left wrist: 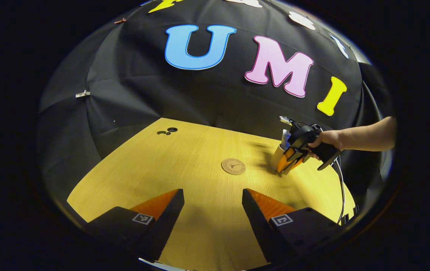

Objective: Put the toothbrush and toothpaste on the desktop into the cup, then pick up the cup and place it on the coaster on the desktop.

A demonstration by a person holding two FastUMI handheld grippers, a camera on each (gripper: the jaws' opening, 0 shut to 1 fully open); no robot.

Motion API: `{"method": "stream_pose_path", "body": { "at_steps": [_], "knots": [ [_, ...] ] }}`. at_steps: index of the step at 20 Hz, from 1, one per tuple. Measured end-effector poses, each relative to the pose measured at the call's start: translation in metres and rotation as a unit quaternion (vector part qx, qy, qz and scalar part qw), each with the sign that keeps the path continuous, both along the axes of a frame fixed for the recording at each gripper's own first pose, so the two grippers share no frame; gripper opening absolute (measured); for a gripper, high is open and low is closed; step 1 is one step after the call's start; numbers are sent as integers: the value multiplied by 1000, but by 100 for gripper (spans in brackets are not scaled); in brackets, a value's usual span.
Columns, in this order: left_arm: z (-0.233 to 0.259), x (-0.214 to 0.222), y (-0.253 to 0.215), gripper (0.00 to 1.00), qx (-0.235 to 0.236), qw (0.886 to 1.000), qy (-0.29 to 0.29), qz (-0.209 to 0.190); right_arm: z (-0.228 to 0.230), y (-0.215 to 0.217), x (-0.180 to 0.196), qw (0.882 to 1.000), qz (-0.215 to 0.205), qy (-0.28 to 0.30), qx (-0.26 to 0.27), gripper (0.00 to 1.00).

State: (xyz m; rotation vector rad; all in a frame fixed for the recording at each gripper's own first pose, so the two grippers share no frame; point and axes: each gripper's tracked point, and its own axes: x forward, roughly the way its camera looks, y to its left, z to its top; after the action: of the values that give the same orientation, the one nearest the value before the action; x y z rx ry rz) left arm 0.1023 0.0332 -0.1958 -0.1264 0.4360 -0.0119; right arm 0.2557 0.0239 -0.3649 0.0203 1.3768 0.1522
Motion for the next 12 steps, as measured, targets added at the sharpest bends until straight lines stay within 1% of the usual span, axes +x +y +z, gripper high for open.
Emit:
{"method": "stream_pose_path", "body": {
  "at_steps": [2, 3, 4, 5, 6, 7, 8, 9, 11, 12],
  "knots": [
    [3, -1, 0, 98, 1, 1000, -1, 2, 0, -3, 0, 1000, 4, -4, -12, 35],
    [1, 0, 1, 98, 3, 1000, 0, 3, 0, -5, 1, 1000, 15, -9, -17, 34],
    [0, 0, 1, 98, 4, 1000, 1, 5, 3, -5, -1, 999, 27, -10, -19, 31],
    [-1, 0, 1, 98, 4, 1000, 4, 6, 3, -4, -1, 999, 31, -13, -18, 26],
    [-2, -1, 1, 98, 3, 1000, 7, 7, 0, -1, -2, 999, 32, -15, -18, 31],
    [-4, -1, 2, 98, 3, 1000, 9, 8, 1, -2, -2, 999, 36, -18, -18, 30],
    [-6, -2, 3, 98, 3, 1000, 12, 8, 2, -3, -1, 999, 35, -23, -20, 36],
    [-6, -2, 2, 98, 3, 1000, 14, 8, 3, -4, 0, 999, 31, -28, -18, 30],
    [-8, -4, 2, 98, 4, 1000, 15, 4, 6, -1, -1, 999, 17, -30, -9, 30],
    [-9, -4, 2, 97, 4, 1000, 15, 4, 8, -2, -1, 999, 20, -35, -11, 30]
  ]
}}
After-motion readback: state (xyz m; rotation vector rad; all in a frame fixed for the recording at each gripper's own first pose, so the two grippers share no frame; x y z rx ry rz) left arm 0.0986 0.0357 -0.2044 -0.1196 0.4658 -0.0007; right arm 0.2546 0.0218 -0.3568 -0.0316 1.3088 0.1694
